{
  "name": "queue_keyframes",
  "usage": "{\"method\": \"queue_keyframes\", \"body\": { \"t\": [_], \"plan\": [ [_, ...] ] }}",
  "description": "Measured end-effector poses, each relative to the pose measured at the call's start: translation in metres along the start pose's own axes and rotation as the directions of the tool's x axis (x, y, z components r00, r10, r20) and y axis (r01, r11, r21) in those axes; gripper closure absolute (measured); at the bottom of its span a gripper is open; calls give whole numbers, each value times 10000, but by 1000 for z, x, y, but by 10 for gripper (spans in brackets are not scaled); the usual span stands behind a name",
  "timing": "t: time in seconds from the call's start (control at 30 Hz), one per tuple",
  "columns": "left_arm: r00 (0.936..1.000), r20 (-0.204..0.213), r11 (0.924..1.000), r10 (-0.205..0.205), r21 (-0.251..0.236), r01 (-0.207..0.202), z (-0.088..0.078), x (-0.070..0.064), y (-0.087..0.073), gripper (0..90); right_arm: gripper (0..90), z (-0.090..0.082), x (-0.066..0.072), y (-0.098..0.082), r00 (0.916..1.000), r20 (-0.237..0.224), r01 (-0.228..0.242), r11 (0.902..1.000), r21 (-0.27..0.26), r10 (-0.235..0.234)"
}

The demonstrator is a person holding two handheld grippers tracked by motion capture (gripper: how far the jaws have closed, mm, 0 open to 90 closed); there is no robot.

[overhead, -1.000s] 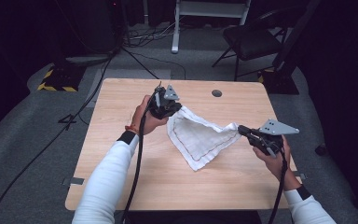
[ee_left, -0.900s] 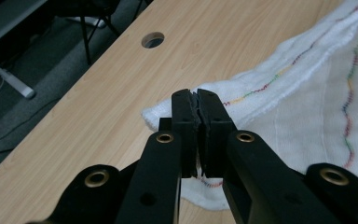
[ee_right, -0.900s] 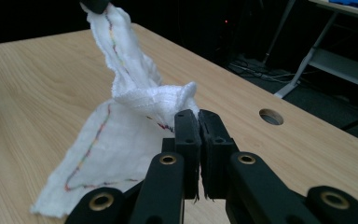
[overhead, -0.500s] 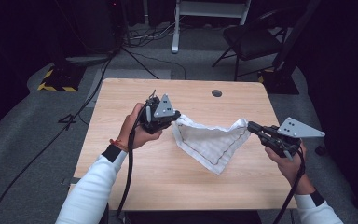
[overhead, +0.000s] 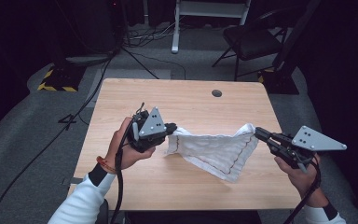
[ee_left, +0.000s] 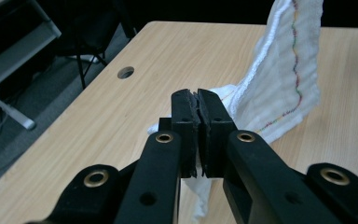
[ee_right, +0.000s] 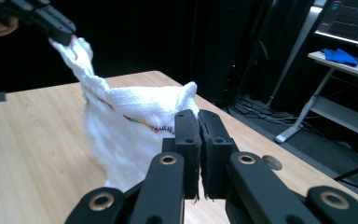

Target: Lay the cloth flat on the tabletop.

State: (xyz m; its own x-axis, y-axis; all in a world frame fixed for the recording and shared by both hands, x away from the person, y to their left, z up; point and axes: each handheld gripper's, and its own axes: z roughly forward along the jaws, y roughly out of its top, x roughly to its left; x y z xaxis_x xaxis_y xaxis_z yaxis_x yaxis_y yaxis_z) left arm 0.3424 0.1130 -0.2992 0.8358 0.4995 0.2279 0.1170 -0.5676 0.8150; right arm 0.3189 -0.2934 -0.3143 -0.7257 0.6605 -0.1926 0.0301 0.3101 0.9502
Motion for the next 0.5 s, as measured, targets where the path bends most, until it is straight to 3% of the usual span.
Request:
{"method": "queue_keyframes", "body": {
  "t": [0.17, 0.23, 0.3, 0.47, 0.5],
  "plan": [
    [9984, -155, 9985, -538, 100, 540, 16, 12, 0, 860, 872, 17, -14, -1, 9994, 316, -149, 9996, 221, 142],
    [9970, -298, 9970, -712, 284, 721, 30, 23, -2, 859, 873, 31, -22, -3, 9979, 632, -188, 9989, 431, 161],
    [9943, -545, 9941, -911, 539, 940, 48, 36, -5, 857, 873, 47, -34, -8, 9966, 656, -532, 9968, 594, 493],
    [9762, -622, 9718, -2079, 1005, 2133, 97, 77, -16, 853, 872, 95, -60, -26, 9920, 1064, -843, 9846, 1529, 684],
    [9745, -779, 9694, -2104, 1121, 2182, 106, 83, -19, 853, 873, 103, -65, -30, 9904, 1080, -1029, 9813, 1627, 859]
  ]
}}
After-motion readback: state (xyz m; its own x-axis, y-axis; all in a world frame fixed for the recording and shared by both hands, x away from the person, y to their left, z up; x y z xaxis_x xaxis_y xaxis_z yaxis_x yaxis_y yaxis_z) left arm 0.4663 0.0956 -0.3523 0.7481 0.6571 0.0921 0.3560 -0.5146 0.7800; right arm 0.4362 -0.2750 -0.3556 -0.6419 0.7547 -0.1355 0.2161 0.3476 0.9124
